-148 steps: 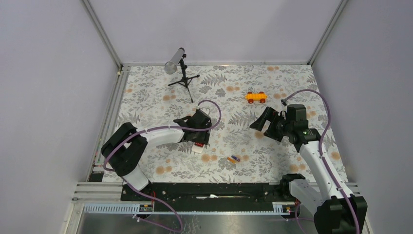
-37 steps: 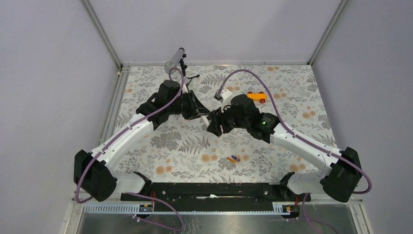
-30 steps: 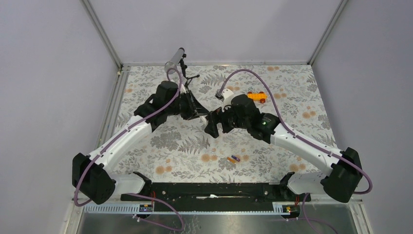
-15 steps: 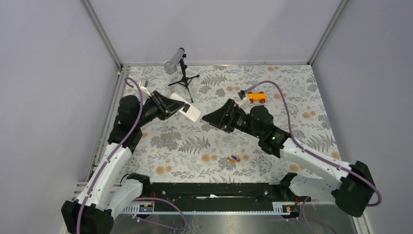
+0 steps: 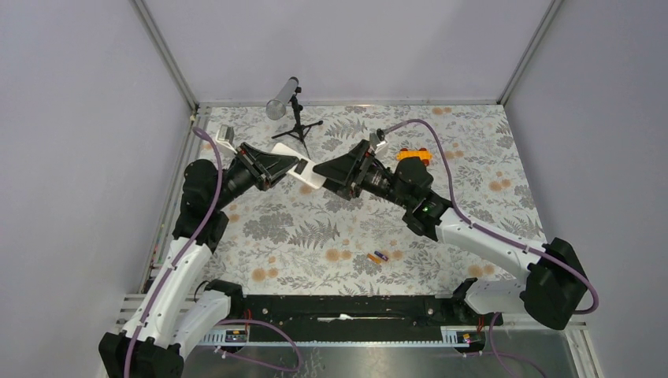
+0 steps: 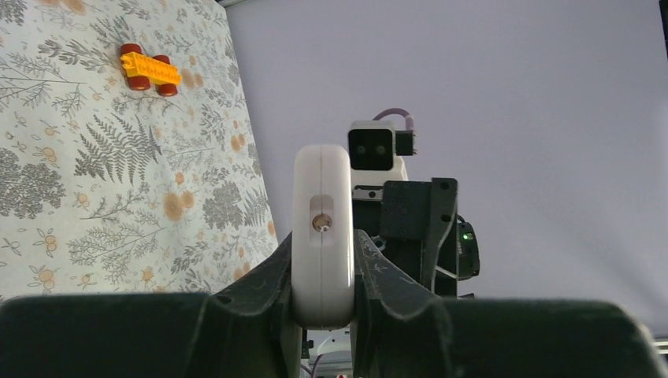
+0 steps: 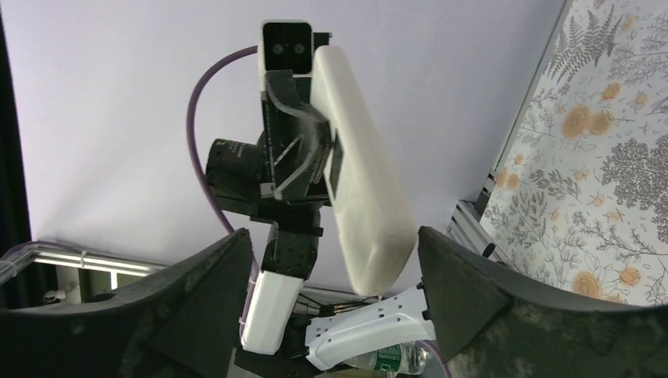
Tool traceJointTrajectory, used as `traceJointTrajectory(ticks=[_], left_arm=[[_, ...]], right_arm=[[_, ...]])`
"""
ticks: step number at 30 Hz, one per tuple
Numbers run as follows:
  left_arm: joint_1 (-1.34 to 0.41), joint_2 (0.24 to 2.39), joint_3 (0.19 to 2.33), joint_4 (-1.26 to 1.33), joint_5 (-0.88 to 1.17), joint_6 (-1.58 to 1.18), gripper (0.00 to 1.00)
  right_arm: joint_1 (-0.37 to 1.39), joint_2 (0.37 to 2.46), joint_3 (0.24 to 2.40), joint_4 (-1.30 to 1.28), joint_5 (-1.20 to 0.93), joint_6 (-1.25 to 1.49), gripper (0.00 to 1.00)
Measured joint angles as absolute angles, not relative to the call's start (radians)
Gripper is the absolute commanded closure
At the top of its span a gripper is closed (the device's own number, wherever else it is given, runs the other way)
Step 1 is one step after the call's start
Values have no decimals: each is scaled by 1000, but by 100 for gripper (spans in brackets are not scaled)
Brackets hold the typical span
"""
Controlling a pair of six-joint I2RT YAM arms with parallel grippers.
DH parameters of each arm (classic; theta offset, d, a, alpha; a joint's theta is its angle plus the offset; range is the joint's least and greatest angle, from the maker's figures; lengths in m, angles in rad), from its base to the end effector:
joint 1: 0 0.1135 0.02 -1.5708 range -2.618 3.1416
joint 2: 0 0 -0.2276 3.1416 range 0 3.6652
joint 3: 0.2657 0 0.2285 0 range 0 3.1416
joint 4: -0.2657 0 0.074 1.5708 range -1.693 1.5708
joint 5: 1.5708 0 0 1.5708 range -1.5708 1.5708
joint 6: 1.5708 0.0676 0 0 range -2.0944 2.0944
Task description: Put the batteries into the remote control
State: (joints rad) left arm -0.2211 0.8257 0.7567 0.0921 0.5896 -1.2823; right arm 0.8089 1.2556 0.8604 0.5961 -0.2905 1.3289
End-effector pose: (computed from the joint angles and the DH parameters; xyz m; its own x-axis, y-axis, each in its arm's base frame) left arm 0.2063 -0.0849 0.3285 -0.6883 -0.6620 -0.2968 0.2278 0.1912 -0.9548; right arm 0.2014 0.2391 0.3281 -0.8281 0.4796 -0.2902 -0.3462 -0.0304 0.9377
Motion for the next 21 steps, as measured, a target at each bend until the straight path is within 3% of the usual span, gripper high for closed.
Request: traceJointTrajectory(ticks=[7, 14, 21], left_arm=[[-221, 824, 757, 104, 599, -1318, 100], [-221, 820, 762, 53, 593, -1335, 100], [-221, 822, 788, 15, 603, -1372, 100]], right_arm=[[809, 1332, 893, 591, -307, 1344, 45], [809, 1353, 884, 625, -319, 1365, 74], [809, 1343, 817, 757, -323, 1422, 86]])
